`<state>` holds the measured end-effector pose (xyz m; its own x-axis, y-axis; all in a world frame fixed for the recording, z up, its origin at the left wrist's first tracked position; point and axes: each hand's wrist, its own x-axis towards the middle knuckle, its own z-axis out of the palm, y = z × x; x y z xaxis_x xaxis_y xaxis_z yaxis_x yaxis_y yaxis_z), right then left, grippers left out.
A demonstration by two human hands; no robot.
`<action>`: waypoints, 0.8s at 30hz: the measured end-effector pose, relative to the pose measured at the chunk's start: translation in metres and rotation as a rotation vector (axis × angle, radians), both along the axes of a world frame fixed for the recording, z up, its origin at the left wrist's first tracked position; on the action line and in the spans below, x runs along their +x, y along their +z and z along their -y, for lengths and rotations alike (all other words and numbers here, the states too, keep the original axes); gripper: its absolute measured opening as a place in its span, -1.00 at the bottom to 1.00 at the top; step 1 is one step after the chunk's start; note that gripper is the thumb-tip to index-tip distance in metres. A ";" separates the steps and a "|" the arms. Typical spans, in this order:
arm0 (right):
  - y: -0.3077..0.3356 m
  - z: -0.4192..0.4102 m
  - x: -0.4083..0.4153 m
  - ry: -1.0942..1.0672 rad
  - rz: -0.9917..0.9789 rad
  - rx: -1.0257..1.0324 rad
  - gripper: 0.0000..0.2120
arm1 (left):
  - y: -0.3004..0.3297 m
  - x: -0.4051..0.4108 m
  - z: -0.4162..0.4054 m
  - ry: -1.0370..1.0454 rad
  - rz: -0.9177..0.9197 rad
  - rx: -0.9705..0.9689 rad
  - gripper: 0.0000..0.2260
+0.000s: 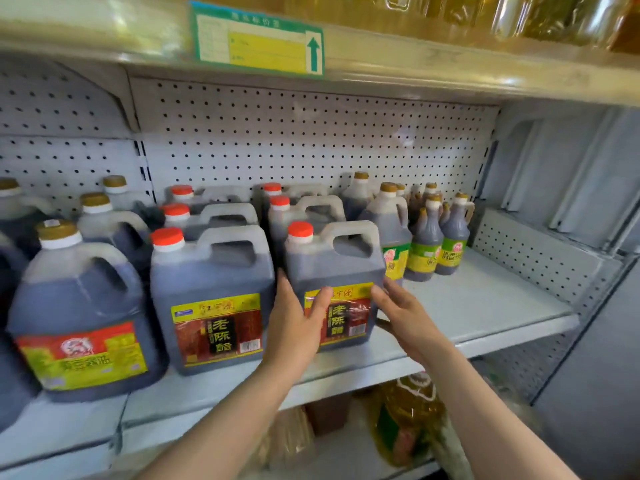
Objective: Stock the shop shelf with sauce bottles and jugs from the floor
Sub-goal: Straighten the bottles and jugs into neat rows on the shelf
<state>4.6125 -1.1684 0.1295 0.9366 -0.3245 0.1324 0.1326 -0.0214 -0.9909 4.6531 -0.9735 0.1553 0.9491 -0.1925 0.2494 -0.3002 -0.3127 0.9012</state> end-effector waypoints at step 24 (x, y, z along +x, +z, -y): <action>-0.032 -0.021 0.004 -0.171 -0.115 0.002 -0.60 | -0.035 -0.003 0.019 0.191 -0.020 0.150 -0.42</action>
<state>4.6167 -1.1469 0.0971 0.8765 -0.4806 0.0272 0.0135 -0.0318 -0.9994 4.6506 -0.9928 0.1201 0.9763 -0.0423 0.2122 -0.2051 -0.4933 0.8453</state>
